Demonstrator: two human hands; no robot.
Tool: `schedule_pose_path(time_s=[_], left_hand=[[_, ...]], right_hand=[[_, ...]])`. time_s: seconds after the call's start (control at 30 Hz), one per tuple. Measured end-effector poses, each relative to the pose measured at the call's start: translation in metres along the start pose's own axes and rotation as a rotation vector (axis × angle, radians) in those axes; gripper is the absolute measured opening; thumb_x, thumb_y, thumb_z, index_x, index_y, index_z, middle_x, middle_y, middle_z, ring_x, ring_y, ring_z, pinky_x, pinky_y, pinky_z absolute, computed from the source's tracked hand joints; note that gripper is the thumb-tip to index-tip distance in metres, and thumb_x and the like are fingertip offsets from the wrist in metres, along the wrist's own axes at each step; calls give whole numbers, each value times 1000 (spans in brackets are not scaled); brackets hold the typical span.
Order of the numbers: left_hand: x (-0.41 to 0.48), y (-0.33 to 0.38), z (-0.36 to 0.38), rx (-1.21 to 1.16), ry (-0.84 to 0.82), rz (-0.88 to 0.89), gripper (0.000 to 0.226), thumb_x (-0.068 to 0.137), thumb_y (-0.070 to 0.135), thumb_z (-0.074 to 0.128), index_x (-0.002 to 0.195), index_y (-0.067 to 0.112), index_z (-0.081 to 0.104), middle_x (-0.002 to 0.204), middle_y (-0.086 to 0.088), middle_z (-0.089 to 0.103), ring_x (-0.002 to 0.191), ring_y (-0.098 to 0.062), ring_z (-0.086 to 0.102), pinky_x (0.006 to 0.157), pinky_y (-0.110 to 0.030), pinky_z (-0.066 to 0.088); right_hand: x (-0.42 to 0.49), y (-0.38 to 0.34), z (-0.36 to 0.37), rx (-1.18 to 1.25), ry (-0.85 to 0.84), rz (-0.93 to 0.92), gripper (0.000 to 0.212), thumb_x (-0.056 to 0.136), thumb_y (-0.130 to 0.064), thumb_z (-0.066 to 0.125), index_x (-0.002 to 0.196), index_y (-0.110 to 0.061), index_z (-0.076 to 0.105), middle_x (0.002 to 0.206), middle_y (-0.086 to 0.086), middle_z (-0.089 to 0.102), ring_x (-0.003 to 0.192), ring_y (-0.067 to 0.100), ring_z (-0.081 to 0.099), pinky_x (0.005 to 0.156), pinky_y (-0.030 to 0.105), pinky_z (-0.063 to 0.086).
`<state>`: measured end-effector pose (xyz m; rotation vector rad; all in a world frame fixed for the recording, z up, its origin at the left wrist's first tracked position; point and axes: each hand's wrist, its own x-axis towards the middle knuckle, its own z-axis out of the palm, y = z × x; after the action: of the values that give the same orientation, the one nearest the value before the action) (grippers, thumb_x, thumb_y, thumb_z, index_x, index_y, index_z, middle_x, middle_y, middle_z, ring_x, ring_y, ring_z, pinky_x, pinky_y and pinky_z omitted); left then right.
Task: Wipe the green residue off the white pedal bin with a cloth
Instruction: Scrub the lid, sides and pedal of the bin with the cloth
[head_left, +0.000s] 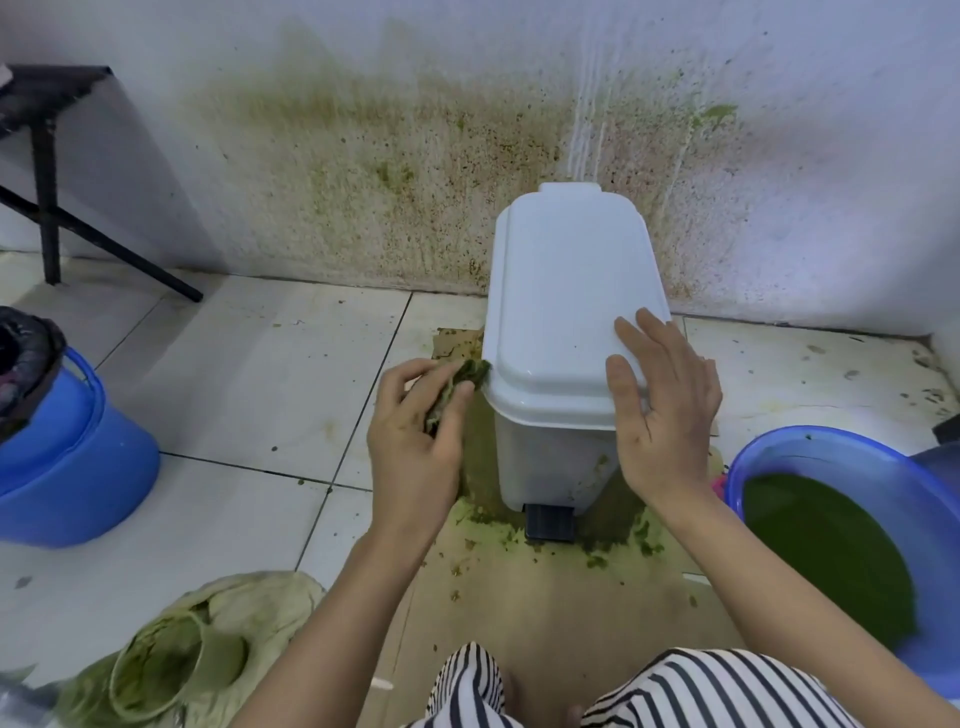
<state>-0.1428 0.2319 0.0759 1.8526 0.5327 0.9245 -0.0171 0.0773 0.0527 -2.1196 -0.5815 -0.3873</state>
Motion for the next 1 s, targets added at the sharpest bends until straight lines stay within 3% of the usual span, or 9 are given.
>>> schedule_pose_path(time_s=[0.1,0.27,0.33,0.4,0.53,0.7,0.77,0.9,1.0], left_hand=[[-15,-7,12,110,-68,165,23,92,10,66,114,14,71,115,4,55,106,-14,58,83,-9,46],[-39,-11,9,228,-266,409,29,91,10,66,119,9,70,121,-6,58,112,-24,58,92,-38,52],[-22,8,11,144,-159,412,29,91,10,66,120,8,70,122,0,57,114,-19,58,95,-36,51],[11,30,23,157,-83,365,32,96,18,62,127,12,66,131,-1,57,124,-21,54,104,-36,45],[61,36,66,577,-424,190,46,103,40,43,144,20,49,157,-4,38,151,-27,21,121,-46,20],[36,26,53,621,-540,395,59,100,47,26,149,17,42,160,-2,31,152,-21,17,123,-34,7],[28,25,47,591,-600,401,57,101,45,27,149,19,40,160,-1,30,151,-18,17,121,-31,5],[47,45,70,639,-693,240,49,106,31,36,152,15,33,163,-3,22,153,-19,7,123,-33,1],[75,74,83,394,-743,-63,51,105,32,41,151,13,36,162,-3,25,153,-19,10,122,-35,6]], right_hand=[[-2,3,0,11,-7,4,52,100,-54,28,137,-28,53,151,-8,42,145,17,29,120,51,6],[-3,4,1,21,-7,-11,53,101,-53,25,138,-26,53,149,-9,42,145,19,31,118,58,12],[-3,4,2,60,-17,-3,51,102,-49,25,141,-26,49,150,-11,38,146,16,28,121,51,10],[-2,6,1,122,-24,11,50,103,-44,25,146,-23,42,155,-7,35,147,13,26,122,33,5],[-7,9,-1,196,-31,41,51,104,-39,25,150,-19,34,159,-5,28,148,8,22,118,18,4],[-6,8,-5,319,-50,109,53,103,-49,22,149,-26,33,157,-14,28,146,0,21,122,49,16],[-7,8,-7,352,-72,142,55,100,-58,19,147,-33,34,156,-19,27,146,-3,20,121,51,16],[1,-6,-18,484,-159,281,41,101,-55,19,136,-49,41,151,-30,28,143,-9,21,124,41,14],[15,-18,-36,507,-231,375,39,106,-42,28,137,-34,50,152,-20,36,140,-6,29,119,25,22]])
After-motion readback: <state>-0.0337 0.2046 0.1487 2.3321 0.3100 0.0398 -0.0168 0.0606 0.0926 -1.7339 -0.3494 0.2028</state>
